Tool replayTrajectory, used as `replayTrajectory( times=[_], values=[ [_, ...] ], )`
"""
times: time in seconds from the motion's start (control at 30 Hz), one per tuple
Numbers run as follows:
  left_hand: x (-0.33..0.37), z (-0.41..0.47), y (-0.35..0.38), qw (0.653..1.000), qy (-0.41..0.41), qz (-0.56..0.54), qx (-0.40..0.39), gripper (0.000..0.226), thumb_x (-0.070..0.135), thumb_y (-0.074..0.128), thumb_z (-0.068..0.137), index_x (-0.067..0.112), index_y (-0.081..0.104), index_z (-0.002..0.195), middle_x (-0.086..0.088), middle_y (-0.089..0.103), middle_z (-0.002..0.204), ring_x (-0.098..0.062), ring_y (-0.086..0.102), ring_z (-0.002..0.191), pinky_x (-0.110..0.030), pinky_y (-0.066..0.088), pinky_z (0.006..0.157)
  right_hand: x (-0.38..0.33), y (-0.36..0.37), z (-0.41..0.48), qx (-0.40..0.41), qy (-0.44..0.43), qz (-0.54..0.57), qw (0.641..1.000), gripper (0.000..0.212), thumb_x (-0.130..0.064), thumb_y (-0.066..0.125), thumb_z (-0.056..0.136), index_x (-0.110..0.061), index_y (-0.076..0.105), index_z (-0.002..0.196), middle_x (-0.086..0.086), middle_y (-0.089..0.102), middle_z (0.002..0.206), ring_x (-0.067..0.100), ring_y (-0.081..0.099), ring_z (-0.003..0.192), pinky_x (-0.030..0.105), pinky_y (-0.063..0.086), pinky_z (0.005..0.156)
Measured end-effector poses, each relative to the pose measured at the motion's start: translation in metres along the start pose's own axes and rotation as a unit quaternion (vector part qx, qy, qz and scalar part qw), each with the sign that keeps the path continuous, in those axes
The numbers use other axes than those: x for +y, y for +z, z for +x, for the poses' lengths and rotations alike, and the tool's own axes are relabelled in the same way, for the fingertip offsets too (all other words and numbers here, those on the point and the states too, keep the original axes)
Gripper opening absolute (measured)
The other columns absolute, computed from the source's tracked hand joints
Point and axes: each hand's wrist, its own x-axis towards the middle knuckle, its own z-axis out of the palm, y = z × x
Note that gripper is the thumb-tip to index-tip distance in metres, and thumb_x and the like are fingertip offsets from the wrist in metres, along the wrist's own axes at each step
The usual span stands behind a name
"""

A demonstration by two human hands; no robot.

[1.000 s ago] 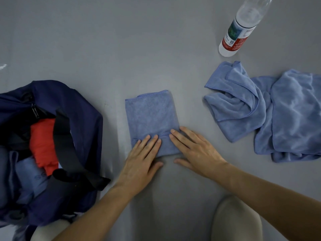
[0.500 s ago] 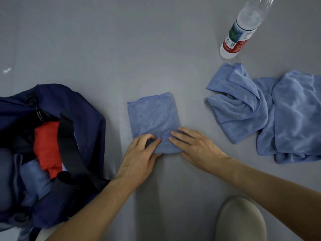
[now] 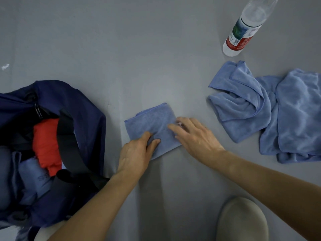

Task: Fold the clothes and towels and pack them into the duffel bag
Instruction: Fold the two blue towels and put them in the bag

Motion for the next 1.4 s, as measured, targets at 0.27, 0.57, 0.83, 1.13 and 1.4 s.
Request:
replayTrajectory(
  times=[0.27,0.57,0.83,1.13,1.4],
  values=[
    [-0.006,-0.015,0.015,0.967,0.178,0.095,0.157,0.036,0.019,0.052,0.095,0.014,0.065,0.128,-0.005,0.067,0.12,-0.031,0.064,0.11,-0.045,0.049,0.091,0.01,0.014,0.0,-0.131,-0.073,-0.078,0.986,0.073,-0.059,0.041,0.094,-0.014,0.041,0.151,0.008,0.039,0.158,0.034,0.034,0.146,0.05,0.037,0.114],
    [-0.03,-0.018,0.042,0.99,0.13,0.042,0.028,0.074,0.052,0.039,0.101,0.024,0.006,0.16,0.003,0.009,0.166,-0.014,0.006,0.155,-0.037,0.01,0.125,0.01,0.015,0.007,-0.149,-0.051,-0.062,0.986,0.073,-0.057,0.034,0.096,-0.014,0.033,0.155,0.005,0.032,0.162,0.035,0.034,0.146,0.052,0.033,0.116],
    [-0.021,-0.022,0.017,0.994,0.066,-0.089,0.025,0.053,0.046,0.053,0.098,0.022,0.044,0.144,-0.001,0.055,0.145,-0.017,0.049,0.136,-0.039,0.047,0.107,0.004,0.015,-0.005,-0.103,-0.044,-0.059,0.992,0.078,-0.029,0.077,0.07,-0.014,0.046,0.14,0.009,0.055,0.145,0.042,0.052,0.13,0.057,0.043,0.107],
    [-0.019,0.002,-0.019,0.983,-0.06,-0.169,-0.021,0.026,0.048,0.059,0.095,0.031,0.058,0.114,0.01,0.067,0.088,-0.01,0.064,0.081,-0.027,0.051,0.069,-0.005,-0.018,0.02,-0.126,0.09,0.105,0.982,0.051,-0.061,0.046,0.096,-0.017,0.054,0.122,0.009,0.067,0.101,0.029,0.059,0.092,0.038,0.046,0.077],
    [-0.008,0.036,-0.034,0.979,-0.196,-0.034,0.035,0.062,0.073,0.058,0.082,0.024,0.043,0.116,-0.002,0.062,0.104,-0.031,0.061,0.094,-0.038,0.048,0.075,-0.004,-0.013,0.062,-0.108,0.137,0.118,0.978,0.048,-0.047,0.052,0.098,-0.025,0.043,0.139,0.006,0.049,0.131,0.033,0.055,0.113,0.045,0.049,0.09]
  ],
)
